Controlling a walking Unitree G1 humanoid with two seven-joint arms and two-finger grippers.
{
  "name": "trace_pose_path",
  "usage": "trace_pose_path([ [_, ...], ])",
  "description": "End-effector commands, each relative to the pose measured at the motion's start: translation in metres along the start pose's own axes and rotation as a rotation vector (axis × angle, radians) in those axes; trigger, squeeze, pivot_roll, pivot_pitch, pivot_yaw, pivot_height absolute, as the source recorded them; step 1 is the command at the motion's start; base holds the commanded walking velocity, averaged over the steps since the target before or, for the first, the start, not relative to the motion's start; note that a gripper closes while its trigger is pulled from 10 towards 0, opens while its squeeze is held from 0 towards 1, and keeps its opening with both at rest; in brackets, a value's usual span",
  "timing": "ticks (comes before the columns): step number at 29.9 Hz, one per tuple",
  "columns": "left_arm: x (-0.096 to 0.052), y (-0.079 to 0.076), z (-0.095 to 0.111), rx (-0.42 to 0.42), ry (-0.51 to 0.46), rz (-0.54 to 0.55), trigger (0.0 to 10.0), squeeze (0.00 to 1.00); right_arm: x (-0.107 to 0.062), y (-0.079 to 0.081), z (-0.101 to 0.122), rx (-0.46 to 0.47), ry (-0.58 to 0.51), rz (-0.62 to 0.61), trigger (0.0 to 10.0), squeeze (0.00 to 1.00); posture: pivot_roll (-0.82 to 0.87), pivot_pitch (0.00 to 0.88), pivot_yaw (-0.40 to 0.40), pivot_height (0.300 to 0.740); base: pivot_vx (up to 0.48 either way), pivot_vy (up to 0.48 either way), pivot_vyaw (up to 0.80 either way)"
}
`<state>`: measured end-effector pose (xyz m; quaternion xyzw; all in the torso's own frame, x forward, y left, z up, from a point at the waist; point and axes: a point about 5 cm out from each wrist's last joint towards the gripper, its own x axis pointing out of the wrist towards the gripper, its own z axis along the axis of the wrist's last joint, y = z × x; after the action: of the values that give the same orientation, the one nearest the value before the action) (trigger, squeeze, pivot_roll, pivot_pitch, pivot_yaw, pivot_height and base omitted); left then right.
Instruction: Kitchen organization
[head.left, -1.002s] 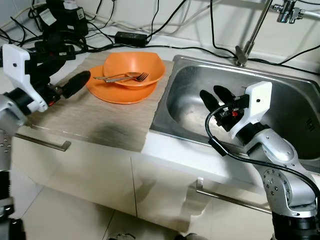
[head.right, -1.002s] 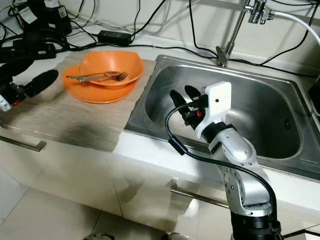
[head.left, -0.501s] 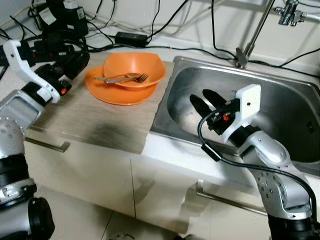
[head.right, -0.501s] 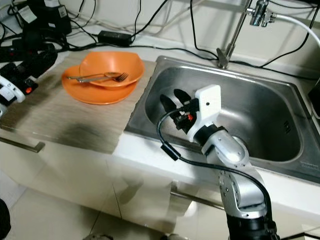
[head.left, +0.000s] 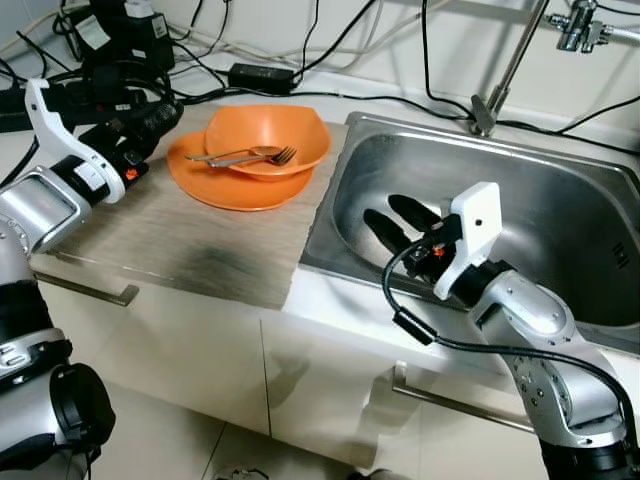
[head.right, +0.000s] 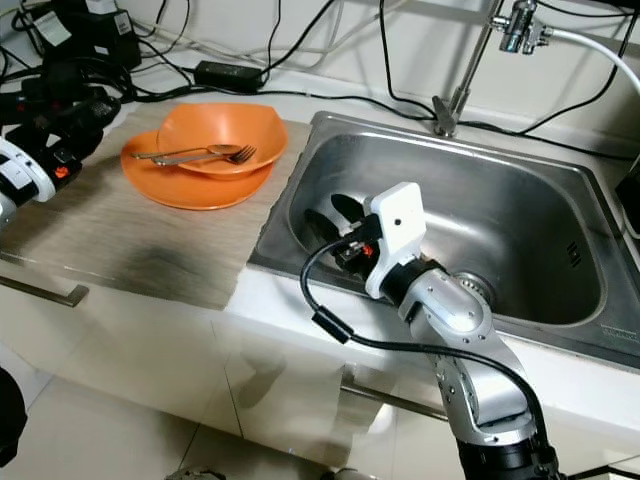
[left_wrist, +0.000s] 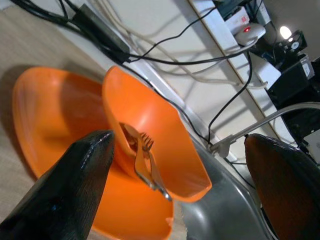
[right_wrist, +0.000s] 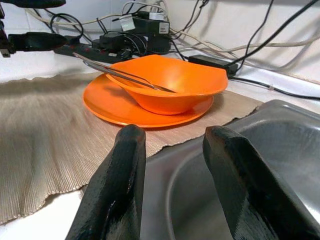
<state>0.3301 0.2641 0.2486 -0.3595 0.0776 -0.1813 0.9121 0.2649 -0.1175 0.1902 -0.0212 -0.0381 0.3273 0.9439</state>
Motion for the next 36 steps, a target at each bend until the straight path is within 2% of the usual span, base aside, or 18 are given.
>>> trace_pose_path([
  [1, 0.0, 0.0, -0.002, -0.014, 0.025, 0.006, 10.0, 0.0, 0.0, 0.003, 0.007, -0.036, -0.029, 0.025, 10.0, 0.0, 0.0, 0.0, -0.054, 0.74, 0.0, 0.0, 0.0],
  [11, 0.003, 0.007, -0.013, -0.057, 0.059, 0.029, 10.0, 0.0, 0.002, 0.003, 0.007, -0.036, -0.032, 0.031, 10.0, 0.0, 0.0, 0.0, -0.054, 0.74, 0.0, 0.0, 0.0],
  [20, 0.021, 0.001, -0.023, -0.065, 0.091, 0.01, 10.0, 0.0, 0.001, 0.003, 0.005, -0.046, -0.014, 0.036, 10.0, 0.0, -0.01, 0.0, -0.054, 0.74, 0.0, 0.0, 0.0],
  [25, 0.027, 0.002, -0.022, -0.08, 0.056, 0.016, 10.0, 0.0, 0.002, 0.002, 0.005, -0.047, -0.017, 0.03, 10.0, 0.0, -0.02, 0.001, -0.056, 0.74, 0.0, 0.0, 0.0],
  [32, 0.032, 0.008, -0.019, -0.053, 0.046, 0.046, 10.0, 0.0, 0.002, 0.001, 0.004, -0.048, -0.007, 0.033, 10.0, 0.0, -0.02, 0.0, -0.061, 0.74, 0.0, 0.0, 0.0],
  [36, 0.033, 0.009, -0.021, -0.041, 0.076, 0.041, 10.0, 0.0, 0.002, 0.001, 0.003, -0.052, -0.002, 0.033, 10.0, 0.0, -0.02, 0.0, -0.059, 0.74, 0.0, 0.0, 0.0],
])
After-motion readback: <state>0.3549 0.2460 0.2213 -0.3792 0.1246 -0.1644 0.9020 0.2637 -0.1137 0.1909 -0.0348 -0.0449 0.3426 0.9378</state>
